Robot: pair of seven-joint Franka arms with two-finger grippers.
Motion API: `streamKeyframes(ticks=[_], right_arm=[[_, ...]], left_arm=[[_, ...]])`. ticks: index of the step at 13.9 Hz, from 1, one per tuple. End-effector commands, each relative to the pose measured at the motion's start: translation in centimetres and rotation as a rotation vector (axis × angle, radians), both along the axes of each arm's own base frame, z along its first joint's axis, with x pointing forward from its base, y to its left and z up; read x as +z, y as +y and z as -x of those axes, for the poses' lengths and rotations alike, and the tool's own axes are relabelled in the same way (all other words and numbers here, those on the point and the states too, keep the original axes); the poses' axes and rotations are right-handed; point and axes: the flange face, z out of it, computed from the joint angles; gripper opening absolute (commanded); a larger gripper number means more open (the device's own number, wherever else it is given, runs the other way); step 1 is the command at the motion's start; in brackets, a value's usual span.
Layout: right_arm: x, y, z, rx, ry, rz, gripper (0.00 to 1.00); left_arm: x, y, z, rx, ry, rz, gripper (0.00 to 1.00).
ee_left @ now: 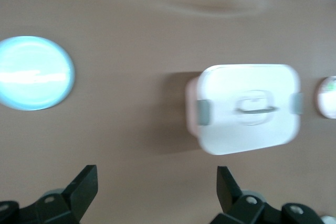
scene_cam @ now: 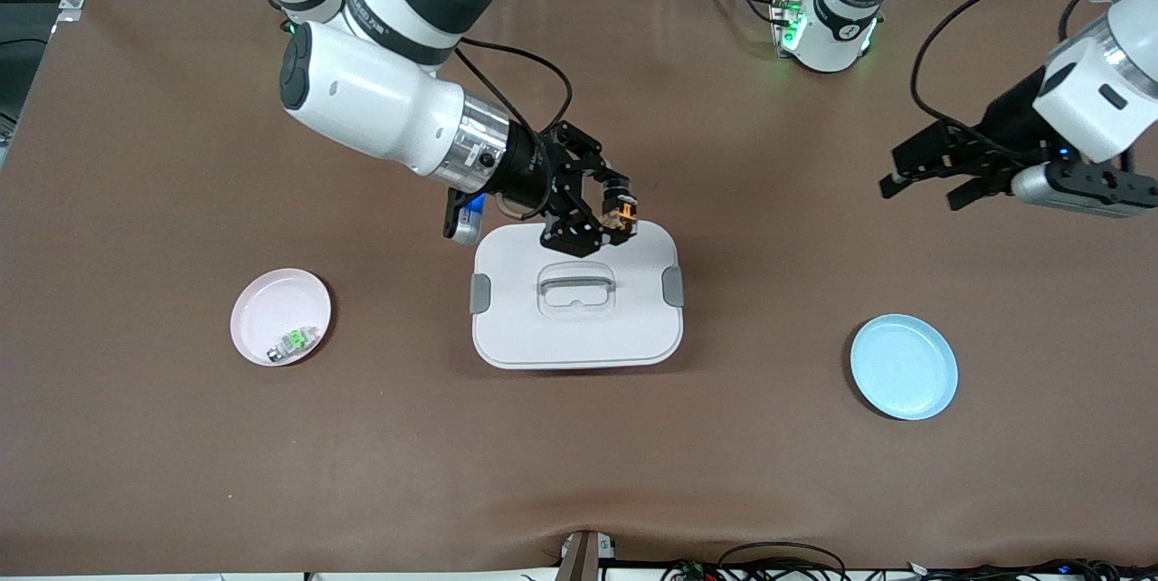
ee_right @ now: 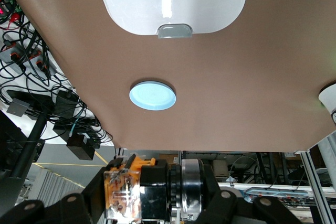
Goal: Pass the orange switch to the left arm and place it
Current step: 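Reach the left gripper to the switch held by the right gripper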
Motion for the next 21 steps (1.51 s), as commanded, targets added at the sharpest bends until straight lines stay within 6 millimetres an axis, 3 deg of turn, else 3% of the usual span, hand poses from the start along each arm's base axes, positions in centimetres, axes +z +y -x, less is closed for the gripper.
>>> streamKeyframes(ticks=[1,3,9,11,12,16,21], right_arm=[[0.6,2.4,-1.4,-0.055,0.007,-0.004,0.00],[-0.6,3.7,-1.8,-0.067,0.023,-0.006,0.00],[-1.4,6.3,-1.2,-0.076,0.006,-0.016,0.00],[-1.2,7.6,-0.6,-0.084,0.006,-0.015,0.00],[-1.0,8.2,-0.2,-0.087,0.009,-0.019,0.00],[0.2,8.7,0.4,-0.088,0.006,-0.036,0.00],[1.7,8.1,-0.1,-0.105,-0.018,-0.065,0.00]], left_arm=[[-1.0,-1.6,-2.3,0.009,0.021,0.169,1.00],[-0.6,-2.7,-3.7,0.000,0.012,0.199,1.00],[-0.7,-8.6,-5.1,0.013,-0.075,0.341,1.00],[-1.8,-10.8,-5.0,-0.007,-0.054,0.367,0.87],[-2.3,-11.4,-5.2,-0.001,-0.065,0.373,0.88],[-4.0,-12.9,-5.3,-0.016,-0.051,0.363,0.87],[-3.1,-12.2,-3.5,-0.074,0.036,0.340,0.87]])
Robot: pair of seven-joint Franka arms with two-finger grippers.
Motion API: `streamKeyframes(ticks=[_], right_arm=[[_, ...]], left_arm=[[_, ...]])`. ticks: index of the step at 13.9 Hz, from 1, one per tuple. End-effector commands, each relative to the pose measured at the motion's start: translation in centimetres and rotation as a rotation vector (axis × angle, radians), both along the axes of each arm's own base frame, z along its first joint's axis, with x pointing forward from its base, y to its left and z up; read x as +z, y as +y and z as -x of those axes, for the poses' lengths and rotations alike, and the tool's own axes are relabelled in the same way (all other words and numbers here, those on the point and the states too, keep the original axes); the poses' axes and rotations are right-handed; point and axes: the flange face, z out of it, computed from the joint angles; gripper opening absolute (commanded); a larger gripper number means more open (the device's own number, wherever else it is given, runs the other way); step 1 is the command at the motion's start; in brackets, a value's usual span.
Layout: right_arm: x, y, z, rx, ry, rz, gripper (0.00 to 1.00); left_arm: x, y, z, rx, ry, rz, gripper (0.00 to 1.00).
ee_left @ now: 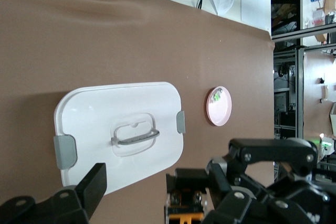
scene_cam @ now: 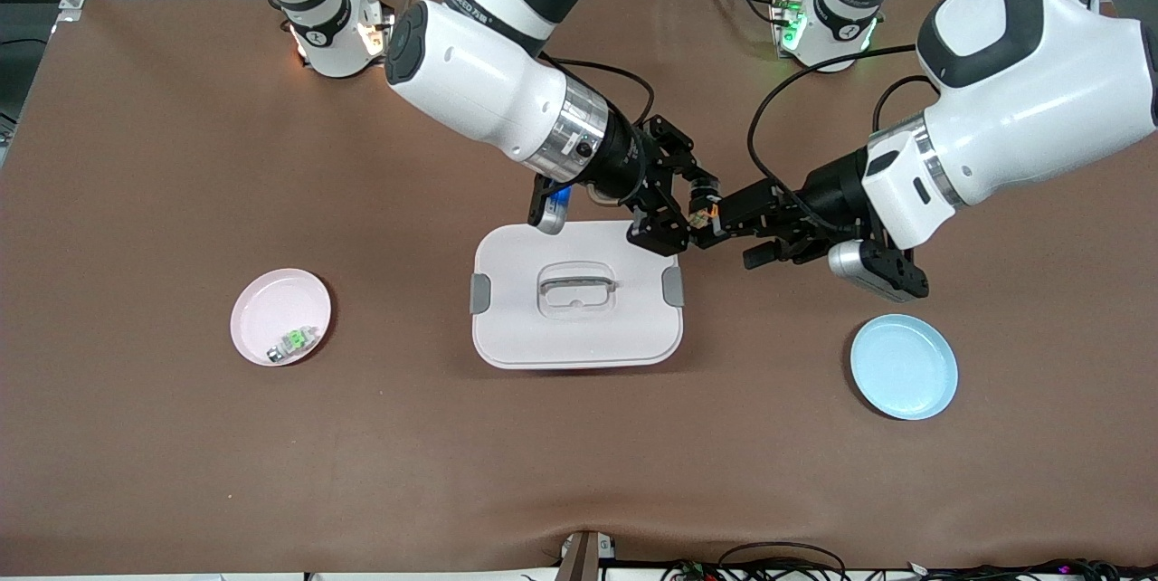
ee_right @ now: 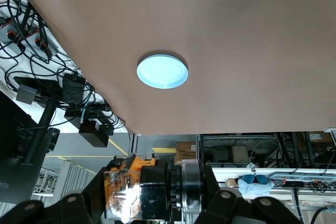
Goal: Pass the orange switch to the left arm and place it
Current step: 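Reach the left gripper to the switch held by the right gripper, then close the left gripper on the switch while the right gripper opens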
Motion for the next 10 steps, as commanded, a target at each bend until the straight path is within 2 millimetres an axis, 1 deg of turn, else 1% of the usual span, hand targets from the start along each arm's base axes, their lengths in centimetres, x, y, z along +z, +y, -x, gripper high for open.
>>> streamKeyframes(ticks=[1,3,5,8,10], right_arm=[[0.9,0.3,-0.3,-0.020,-0.013,-0.011,0.00],[0.1,0.5,-0.4,-0.018,-0.010,-0.003,0.00],[-0.1,0.2,-0.8,-0.026,-0.007,-0.004,0.00],[0.5,0.3,-1.0,-0.036,-0.028,-0.026,0.00],[0.5,0.4,-0.9,-0.042,-0.029,-0.030,0.00]], left_arm=[[1.6,0.7,1.2,-0.037,0.030,0.000,0.87],[2.4,0.8,1.9,-0.054,0.041,-0.003,0.86],[2.6,0.7,2.2,-0.060,0.045,-0.004,0.84],[1.9,0.5,2.0,-0.066,0.053,-0.006,0.82],[1.5,0.4,1.8,-0.069,0.052,-0.007,0.80]])
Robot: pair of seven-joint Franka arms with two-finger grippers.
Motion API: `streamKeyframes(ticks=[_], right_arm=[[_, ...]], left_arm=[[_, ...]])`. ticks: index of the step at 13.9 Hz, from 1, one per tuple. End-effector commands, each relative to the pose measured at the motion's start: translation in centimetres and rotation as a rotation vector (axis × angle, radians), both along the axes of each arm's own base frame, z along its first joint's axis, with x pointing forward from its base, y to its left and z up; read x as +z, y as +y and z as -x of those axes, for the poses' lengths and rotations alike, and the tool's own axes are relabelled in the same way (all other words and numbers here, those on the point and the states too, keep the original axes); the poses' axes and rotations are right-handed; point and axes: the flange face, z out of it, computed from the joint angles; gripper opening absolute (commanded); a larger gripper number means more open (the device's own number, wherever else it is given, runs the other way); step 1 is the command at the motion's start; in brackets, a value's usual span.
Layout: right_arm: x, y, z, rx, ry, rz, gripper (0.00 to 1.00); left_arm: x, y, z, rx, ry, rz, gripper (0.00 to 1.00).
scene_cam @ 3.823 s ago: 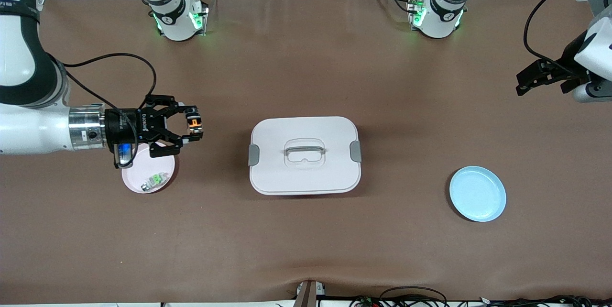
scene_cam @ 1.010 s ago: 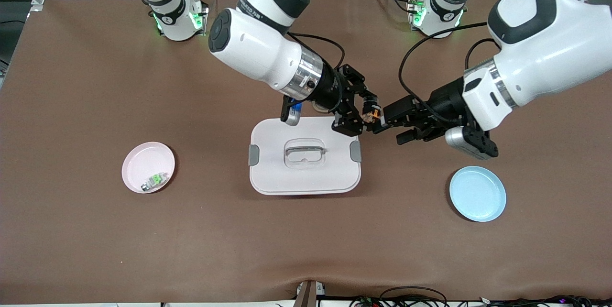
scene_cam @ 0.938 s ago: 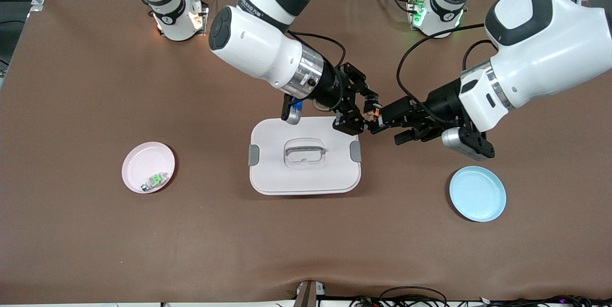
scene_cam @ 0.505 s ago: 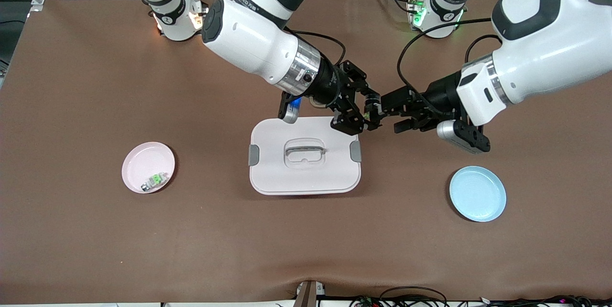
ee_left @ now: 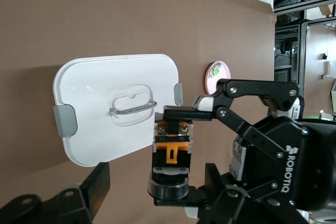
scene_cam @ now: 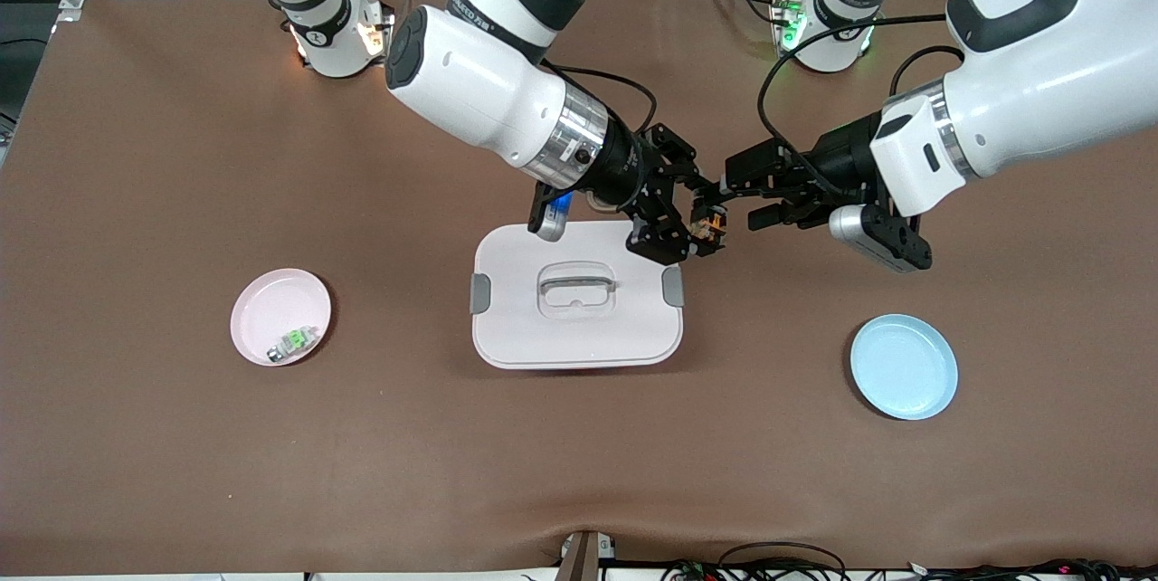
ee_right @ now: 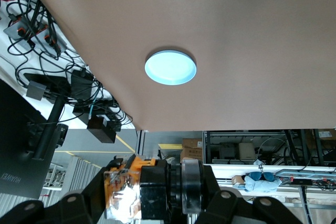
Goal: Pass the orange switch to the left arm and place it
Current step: 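Close the left gripper on the switch while the right gripper opens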
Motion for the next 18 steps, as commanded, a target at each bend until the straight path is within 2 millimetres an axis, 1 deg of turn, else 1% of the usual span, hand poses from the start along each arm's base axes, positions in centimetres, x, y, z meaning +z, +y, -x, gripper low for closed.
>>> streamKeyframes(ticks=[1,4,6,8,9,10,12,13,14,17,18], right_arm=[[0.5,0.5,-0.2,-0.021,-0.007,-0.014,0.00],[1.1,0.5,0.0,-0.032,-0.001,-0.026,0.00],[1.5,0.6,0.0,-0.046,-0.010,-0.042,0.00],[1.7,0.7,0.0,-0.074,0.006,-0.060,0.00],[1.7,0.7,0.1,-0.076,0.005,-0.061,0.00],[1.7,0.7,0.1,-0.076,0.005,-0.062,0.00],[1.7,0.6,0.0,-0.079,0.005,-0.064,0.00],[1.7,0.6,0.0,-0.079,0.005,-0.064,0.00],[1.7,0.6,-0.1,-0.080,0.003,-0.066,0.00],[1.8,0.6,-0.1,-0.080,0.001,-0.066,0.00],[1.8,0.5,-0.1,-0.081,-0.003,-0.066,0.56]], left_arm=[[-0.2,-0.2,0.1,-0.010,0.007,0.006,0.78],[0.1,-0.3,0.0,-0.004,0.004,0.015,0.76],[-0.7,-0.5,-0.3,-0.003,0.015,0.014,0.75],[-0.9,-0.9,-0.6,0.011,0.001,0.020,0.74],[-0.9,-0.9,-0.6,0.013,0.000,0.020,0.69],[-0.9,-0.9,-0.6,0.012,-0.001,0.022,0.58],[-0.8,-0.8,-0.6,0.013,-0.003,0.019,0.25],[-0.8,-0.7,-0.7,0.014,-0.003,0.019,0.11],[-0.8,-0.7,-0.7,0.014,-0.004,0.018,0.00],[-0.8,-0.3,-0.8,0.009,-0.016,0.010,0.00],[-1.0,-0.2,-0.9,0.009,-0.016,0.007,0.00]])
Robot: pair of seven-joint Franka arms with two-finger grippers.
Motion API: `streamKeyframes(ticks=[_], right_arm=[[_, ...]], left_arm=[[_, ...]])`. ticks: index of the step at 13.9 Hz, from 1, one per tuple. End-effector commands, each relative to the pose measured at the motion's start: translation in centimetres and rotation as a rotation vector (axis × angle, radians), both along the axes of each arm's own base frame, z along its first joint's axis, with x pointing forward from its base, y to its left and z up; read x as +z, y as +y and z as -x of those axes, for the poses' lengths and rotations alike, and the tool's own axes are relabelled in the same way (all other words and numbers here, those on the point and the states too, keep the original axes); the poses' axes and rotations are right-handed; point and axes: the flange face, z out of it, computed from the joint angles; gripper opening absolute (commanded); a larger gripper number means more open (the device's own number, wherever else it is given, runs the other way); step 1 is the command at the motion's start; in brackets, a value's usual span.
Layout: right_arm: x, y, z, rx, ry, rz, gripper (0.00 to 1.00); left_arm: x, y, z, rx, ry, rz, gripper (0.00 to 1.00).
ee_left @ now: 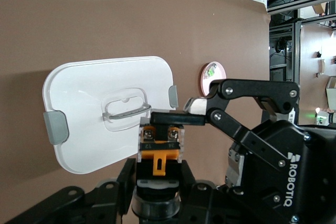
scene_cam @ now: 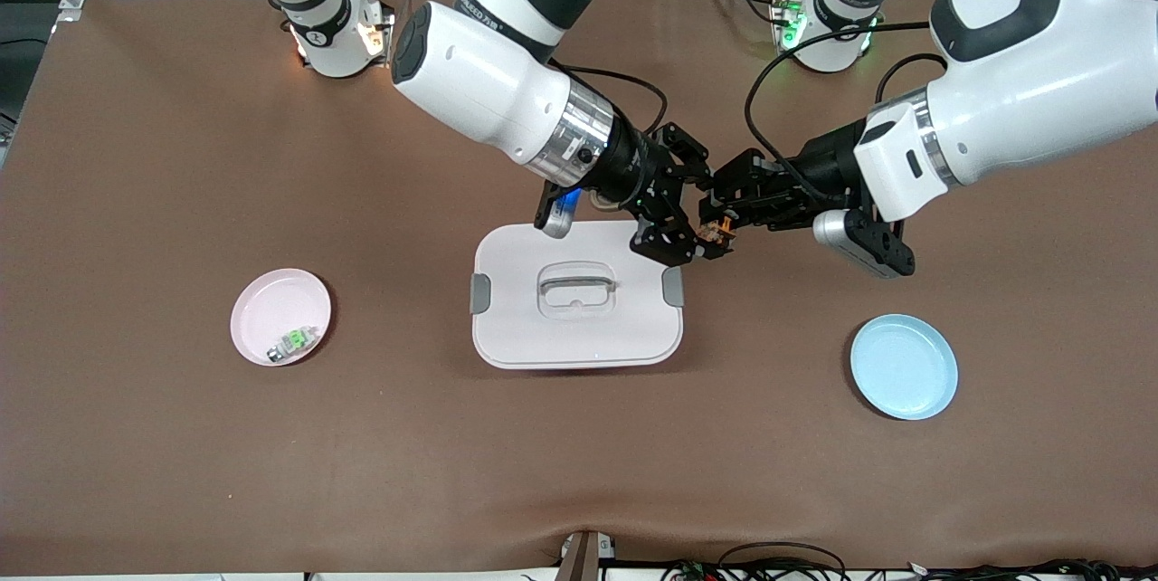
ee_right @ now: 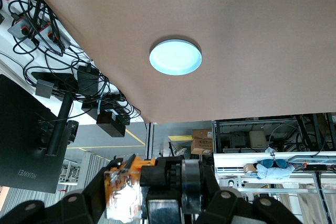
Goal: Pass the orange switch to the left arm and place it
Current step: 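Close the left gripper on the switch while the right gripper opens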
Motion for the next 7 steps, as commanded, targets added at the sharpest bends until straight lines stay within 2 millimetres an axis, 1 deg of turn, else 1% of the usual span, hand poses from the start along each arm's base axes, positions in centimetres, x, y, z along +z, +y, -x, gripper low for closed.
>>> streamKeyframes(ticks=[1,4,7], right_arm=[[1.5,0.0,-0.2,-0.030,-0.031,-0.025,1.00],[1.5,-0.1,-0.2,-0.029,-0.034,-0.023,1.00],[1.5,-0.1,-0.3,-0.030,-0.037,-0.023,1.00]], left_arm=[[-0.5,1.1,-0.8,0.026,0.002,-0.012,0.00],[-0.6,2.0,-1.1,0.040,-0.001,-0.023,0.00],[-1.7,3.1,-1.6,0.029,-0.041,-0.155,0.00]])
